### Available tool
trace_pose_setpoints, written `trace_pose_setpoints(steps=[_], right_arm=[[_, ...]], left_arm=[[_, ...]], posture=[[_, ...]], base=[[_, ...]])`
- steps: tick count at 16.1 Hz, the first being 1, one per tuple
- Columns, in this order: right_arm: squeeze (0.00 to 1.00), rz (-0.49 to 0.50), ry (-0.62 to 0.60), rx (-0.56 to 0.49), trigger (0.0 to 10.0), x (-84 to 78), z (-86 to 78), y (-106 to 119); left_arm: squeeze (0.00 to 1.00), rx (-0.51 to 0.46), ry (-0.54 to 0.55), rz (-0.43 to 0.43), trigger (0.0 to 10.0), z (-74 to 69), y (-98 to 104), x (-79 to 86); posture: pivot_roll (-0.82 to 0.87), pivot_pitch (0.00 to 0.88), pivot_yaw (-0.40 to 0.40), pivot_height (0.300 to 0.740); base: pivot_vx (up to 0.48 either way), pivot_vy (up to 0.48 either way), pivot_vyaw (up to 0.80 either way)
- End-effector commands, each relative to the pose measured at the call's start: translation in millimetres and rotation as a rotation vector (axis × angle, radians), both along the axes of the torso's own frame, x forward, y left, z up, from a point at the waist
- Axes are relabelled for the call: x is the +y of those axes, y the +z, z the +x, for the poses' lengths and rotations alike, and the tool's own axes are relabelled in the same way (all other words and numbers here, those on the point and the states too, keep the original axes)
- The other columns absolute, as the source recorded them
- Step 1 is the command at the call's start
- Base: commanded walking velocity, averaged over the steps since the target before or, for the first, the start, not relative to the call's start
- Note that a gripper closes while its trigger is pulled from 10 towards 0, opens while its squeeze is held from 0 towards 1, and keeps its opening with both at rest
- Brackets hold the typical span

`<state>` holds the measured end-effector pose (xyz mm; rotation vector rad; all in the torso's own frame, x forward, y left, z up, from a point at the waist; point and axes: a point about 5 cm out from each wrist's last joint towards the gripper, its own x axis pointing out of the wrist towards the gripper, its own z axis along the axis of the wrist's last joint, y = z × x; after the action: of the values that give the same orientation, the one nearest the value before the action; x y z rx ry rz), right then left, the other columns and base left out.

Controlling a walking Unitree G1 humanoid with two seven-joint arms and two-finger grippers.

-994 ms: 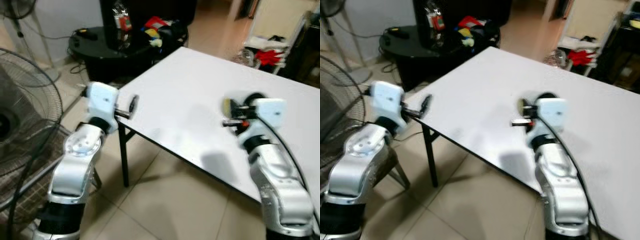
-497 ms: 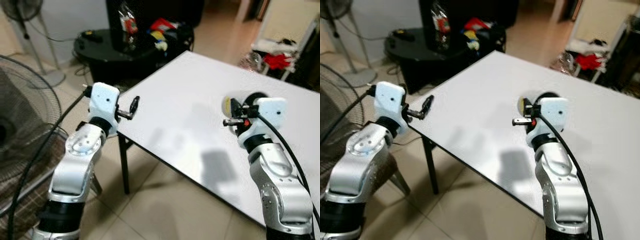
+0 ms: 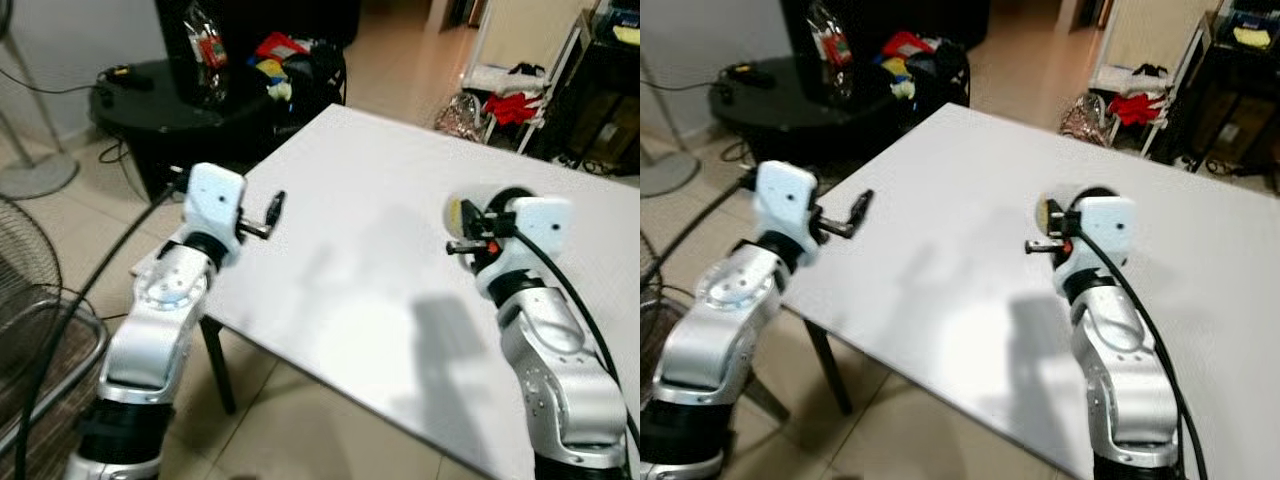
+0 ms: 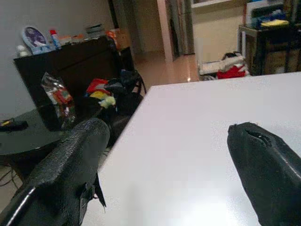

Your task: Setting the table

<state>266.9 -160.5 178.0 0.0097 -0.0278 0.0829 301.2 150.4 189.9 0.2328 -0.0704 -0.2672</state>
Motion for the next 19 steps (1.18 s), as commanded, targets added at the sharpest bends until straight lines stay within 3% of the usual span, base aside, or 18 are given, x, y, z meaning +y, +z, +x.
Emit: trace_pose_setpoints(steps=[1,8,10,11,16,19], right_arm=[[0.0,0.006,0.034,-0.016,10.0,7.7,1.3,4.7],[0.0,-0.014,0.076,0.006,10.0,10.8,3.7,3.0],[0.0,-0.118,0.223,0.098,10.0,16.4,9.0,-0.9],[0.0,-0.233,0.323,0.182,10.0,18.2,14.6,-4.5],[0.0,-0.433,0.534,0.336,10.0,10.6,42.9,-5.6],[0.0,-0.553,0.683,0.447,10.0,-3.0,61.4,-5.8]], left_arm=[[0.0,-0.005,0.024,0.006,10.0,-0.4,1.3,7.5],[0.0,0.0,0.003,0.029,10.0,-2.7,0.1,7.5],[0.0,0.019,-0.087,0.067,10.0,-9.1,-3.6,2.9],[0.0,0.04,-0.158,0.085,10.0,-12.7,-5.7,0.0],[0.0,0.126,-0.377,0.156,10.0,-21.1,-11.5,-7.9],[0.0,0.25,-0.577,0.222,10.0,-32.5,-23.4,-9.2]], posture=[[0.0,0.0,-0.031,0.74],[0.02,0.0,-0.049,0.74],[0.02,0.0,-0.052,0.74],[0.02,0.0,-0.052,0.74],[0.01,0.0,-0.064,0.74],[0.01,0.0,-0.072,0.74]], base=[[0.315,0.0,0.0],[0.264,0.0,0.0],[0.0,0.0,0.0],[0.0,0.0,0.0],[0.0,0.0,0.0],[0.0,0.0,0.0]])
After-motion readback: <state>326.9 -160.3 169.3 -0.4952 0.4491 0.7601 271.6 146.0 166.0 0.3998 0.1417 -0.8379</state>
